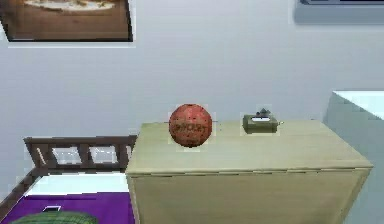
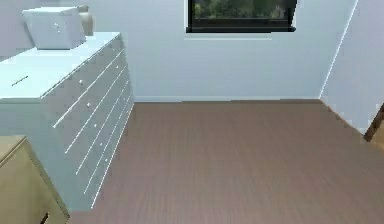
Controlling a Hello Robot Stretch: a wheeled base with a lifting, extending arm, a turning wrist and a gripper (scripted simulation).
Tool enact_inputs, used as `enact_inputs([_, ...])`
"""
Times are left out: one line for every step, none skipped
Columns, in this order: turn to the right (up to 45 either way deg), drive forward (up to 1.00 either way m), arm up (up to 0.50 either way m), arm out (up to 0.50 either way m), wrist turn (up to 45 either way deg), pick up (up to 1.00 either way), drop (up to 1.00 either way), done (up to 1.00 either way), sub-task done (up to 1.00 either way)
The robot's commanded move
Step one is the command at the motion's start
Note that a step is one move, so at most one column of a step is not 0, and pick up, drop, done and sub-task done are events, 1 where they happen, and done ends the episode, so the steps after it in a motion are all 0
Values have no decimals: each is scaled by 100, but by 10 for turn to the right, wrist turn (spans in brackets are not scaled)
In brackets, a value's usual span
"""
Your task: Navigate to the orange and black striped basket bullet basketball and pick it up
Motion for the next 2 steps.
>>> enact_inputs([-450, 0, 0, 0, 0, 0, 0, 0, 0])
enact_inputs([-420, 0, 0, 0, 0, 0, 0, 0, 0])
